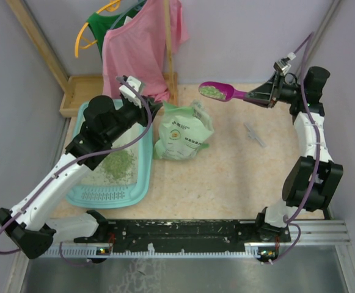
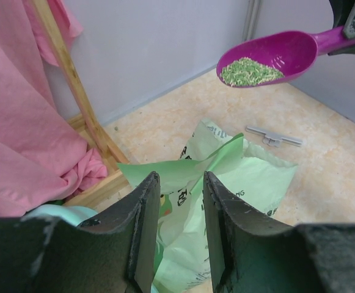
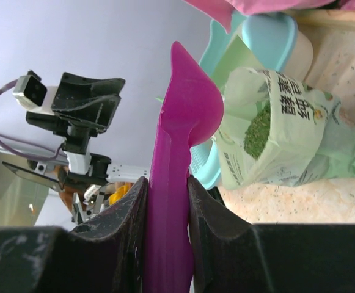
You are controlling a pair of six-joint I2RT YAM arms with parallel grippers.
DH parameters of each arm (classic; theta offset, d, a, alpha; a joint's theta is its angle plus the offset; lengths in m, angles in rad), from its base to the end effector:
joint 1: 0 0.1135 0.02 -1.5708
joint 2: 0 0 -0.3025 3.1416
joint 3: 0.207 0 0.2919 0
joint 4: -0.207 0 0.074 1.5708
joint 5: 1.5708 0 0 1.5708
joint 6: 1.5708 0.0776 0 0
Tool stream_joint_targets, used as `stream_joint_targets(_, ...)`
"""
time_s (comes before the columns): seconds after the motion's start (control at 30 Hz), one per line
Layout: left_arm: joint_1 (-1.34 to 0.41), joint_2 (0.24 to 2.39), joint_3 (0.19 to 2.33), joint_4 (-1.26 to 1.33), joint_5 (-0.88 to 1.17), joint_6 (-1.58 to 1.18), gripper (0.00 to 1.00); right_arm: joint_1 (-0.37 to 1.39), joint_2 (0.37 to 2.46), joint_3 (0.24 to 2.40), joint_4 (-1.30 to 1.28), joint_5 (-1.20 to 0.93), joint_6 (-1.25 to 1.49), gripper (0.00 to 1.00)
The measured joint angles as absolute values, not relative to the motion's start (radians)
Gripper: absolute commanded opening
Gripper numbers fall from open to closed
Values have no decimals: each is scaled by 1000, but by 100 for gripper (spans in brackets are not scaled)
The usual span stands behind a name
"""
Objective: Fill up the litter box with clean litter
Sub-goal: Pour the cat litter into the litter box.
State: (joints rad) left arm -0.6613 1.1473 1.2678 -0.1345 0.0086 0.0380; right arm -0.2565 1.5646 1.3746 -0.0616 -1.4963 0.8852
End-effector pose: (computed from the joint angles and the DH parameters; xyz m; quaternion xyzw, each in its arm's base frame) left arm 0.2550 -0.1993 0.4811 0.2468 0.6679 -0.2182 0.6674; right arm 0.3942 -0.0234 0.4011 -0.0378 0.7126 0.6501 0.2609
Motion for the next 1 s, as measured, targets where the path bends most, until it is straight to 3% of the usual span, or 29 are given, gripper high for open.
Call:
stream_joint_targets(0.17, -661, 1134, 1259, -134, 3, 38, 41, -231, 1565, 1370, 259, -1512, 1143, 0)
stream_joint_targets(0.3, -661, 1126, 1258, -134, -4, 41, 41, -194, 1572, 1372, 371, -1518, 1237, 0)
stream_joint_targets(1.0, -661, 1050, 1234, -135, -80, 48, 40, 26, 1754, 1562, 391, -1515, 1283, 0)
